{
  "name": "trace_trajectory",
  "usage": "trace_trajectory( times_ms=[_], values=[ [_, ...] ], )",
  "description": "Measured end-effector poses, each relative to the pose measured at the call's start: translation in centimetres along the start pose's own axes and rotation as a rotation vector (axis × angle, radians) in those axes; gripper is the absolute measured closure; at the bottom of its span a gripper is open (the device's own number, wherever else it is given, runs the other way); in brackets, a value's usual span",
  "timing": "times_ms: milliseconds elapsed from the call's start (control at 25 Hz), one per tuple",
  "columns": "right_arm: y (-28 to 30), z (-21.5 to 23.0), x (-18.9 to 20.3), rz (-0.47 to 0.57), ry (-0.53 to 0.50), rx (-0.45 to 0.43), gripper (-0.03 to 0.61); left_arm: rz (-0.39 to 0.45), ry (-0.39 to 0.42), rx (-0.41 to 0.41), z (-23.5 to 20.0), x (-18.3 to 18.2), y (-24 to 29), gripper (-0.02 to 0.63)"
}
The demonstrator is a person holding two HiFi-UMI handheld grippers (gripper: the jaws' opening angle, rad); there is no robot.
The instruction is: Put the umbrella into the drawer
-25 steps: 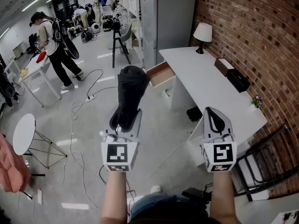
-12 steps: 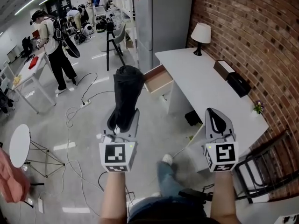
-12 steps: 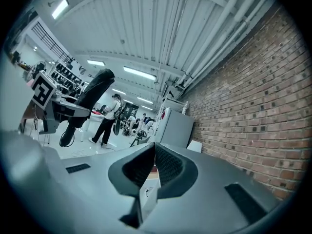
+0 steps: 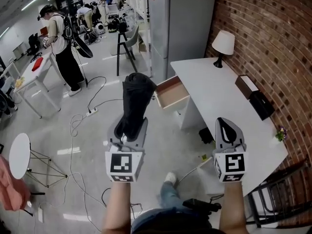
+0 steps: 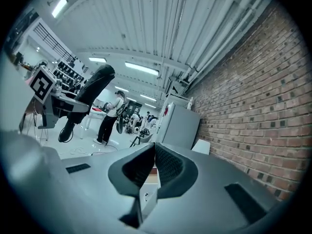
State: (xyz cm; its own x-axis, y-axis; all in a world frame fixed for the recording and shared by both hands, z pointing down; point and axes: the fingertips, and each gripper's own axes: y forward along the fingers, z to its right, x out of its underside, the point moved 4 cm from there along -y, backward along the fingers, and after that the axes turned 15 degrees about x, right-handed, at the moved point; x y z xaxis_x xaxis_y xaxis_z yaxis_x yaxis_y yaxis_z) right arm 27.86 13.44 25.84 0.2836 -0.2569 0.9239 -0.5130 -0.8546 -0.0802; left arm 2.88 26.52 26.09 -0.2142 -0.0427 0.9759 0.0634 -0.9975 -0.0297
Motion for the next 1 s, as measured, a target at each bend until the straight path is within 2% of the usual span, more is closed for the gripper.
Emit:
trace_trajectory(
  times_ms=[160, 560, 1000],
  values=[
    [5.9, 0.1, 0.8, -0.014, 0.033, -0.008, 0.577, -0.016, 0.001, 0.011, -2.6, 0.5, 4.7, 0.373],
    [18.0, 1.9, 4.0, -0.052, 0.078, 0.007, 0.577, -0.024, -0.058, 0.03, -7.2, 2.5, 16.8, 0.374],
    [23.2, 3.8, 4.9, -0.053, 0.088, 0.054, 0.577, -0.005, -0.088, 0.044, -10.0, 3.4, 23.6, 0.374]
  ],
)
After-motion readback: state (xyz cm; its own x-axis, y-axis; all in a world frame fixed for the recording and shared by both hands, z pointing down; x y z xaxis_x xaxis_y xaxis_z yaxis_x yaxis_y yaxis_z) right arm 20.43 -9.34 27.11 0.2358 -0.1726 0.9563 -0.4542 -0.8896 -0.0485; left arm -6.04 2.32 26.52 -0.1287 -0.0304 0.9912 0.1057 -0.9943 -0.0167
